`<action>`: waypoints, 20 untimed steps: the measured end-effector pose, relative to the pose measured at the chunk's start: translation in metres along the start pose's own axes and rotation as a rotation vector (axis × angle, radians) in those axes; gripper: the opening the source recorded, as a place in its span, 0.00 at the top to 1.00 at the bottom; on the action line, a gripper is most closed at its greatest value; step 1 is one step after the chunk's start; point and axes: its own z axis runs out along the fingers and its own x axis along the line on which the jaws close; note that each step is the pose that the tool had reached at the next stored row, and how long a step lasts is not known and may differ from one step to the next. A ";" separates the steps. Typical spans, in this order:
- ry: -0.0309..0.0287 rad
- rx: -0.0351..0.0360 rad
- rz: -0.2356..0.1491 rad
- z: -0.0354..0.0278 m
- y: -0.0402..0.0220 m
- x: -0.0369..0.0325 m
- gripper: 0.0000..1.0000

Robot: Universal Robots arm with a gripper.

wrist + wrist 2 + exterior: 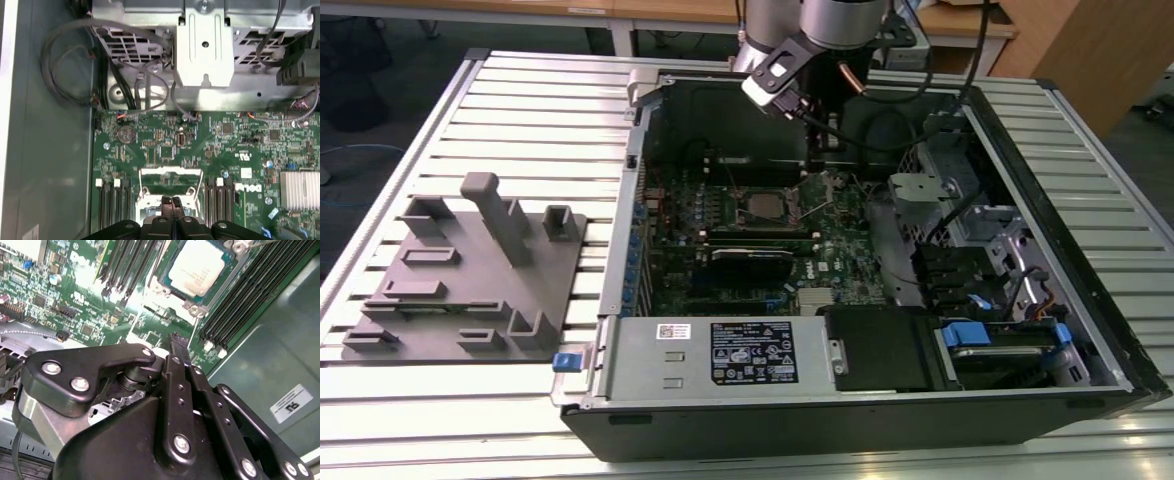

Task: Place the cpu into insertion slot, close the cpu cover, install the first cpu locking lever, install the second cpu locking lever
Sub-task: 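Close the cpu cover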

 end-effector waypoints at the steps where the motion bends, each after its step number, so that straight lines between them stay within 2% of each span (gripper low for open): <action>1: -0.0001 0.0001 0.000 0.0001 0.0020 0.0000 0.90; 10: -0.0001 0.0000 0.000 0.0019 0.0201 0.0003 0.90; 16: -0.0001 0.0000 0.000 0.0039 0.0368 0.0006 0.90; 20: -0.0004 0.0000 0.003 0.0084 0.0409 0.0006 0.90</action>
